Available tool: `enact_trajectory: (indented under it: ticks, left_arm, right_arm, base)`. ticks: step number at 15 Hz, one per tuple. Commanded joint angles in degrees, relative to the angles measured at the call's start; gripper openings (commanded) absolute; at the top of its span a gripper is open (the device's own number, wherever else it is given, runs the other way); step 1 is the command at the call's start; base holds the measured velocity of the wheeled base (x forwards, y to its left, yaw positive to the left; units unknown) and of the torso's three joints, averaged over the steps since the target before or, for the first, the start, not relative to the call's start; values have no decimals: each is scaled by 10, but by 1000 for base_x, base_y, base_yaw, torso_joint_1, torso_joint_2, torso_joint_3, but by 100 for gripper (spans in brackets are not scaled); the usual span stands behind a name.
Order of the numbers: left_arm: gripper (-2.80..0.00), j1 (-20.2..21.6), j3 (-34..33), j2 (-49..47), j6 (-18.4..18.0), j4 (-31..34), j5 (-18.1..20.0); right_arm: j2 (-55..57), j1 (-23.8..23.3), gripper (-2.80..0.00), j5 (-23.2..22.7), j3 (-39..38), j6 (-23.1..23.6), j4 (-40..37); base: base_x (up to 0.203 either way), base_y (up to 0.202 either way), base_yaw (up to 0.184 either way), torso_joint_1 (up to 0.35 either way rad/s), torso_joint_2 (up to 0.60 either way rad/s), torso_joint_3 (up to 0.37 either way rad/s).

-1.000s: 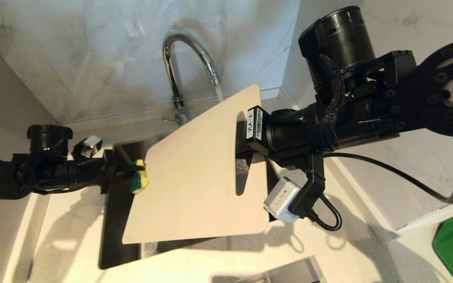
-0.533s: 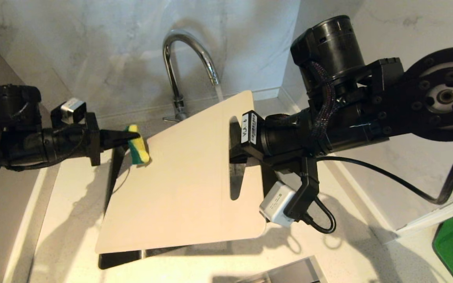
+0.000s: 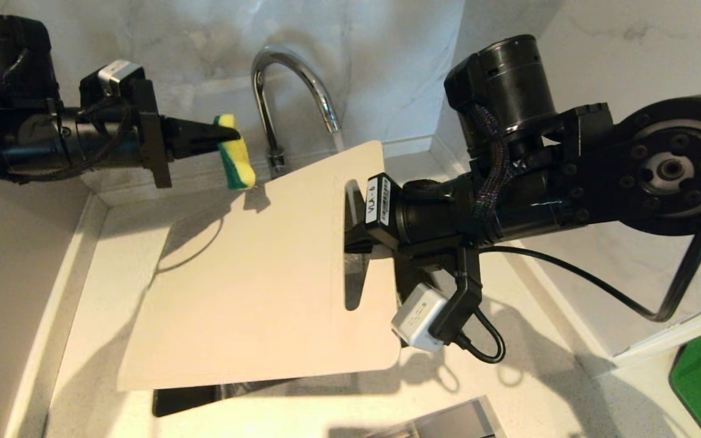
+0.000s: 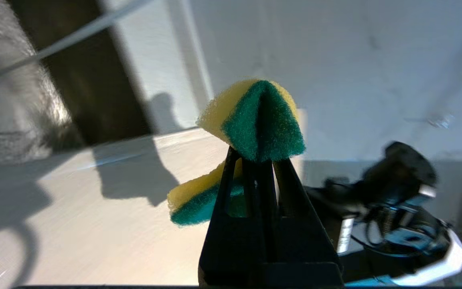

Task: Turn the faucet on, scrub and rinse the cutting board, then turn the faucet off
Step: Scrub the cutting board underwater

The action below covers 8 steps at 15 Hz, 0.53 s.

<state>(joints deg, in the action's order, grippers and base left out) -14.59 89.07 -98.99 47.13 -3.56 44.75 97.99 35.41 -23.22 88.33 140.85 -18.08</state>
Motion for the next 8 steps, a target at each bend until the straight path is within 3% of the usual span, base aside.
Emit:
enact_trajectory:
  ticks: [1,4,8]
  left_arm:
    - [-280,-28,44,-20,-3,3,2]
    - [-280,-44,56,-36,-54,32,5]
    - [-280,-48,69,-58,-155,137,4]
  right_arm:
    - [0,0,-280,-4,-11,8,11]
    - [0,0,-280,-15,-12,8,14]
    - [0,0,-280,-16,-12,8,14]
  base:
    - [0,0,0,0,0,0]
    - [0,0,0,0,0,0]
    - [0,0,0,0,0,0]
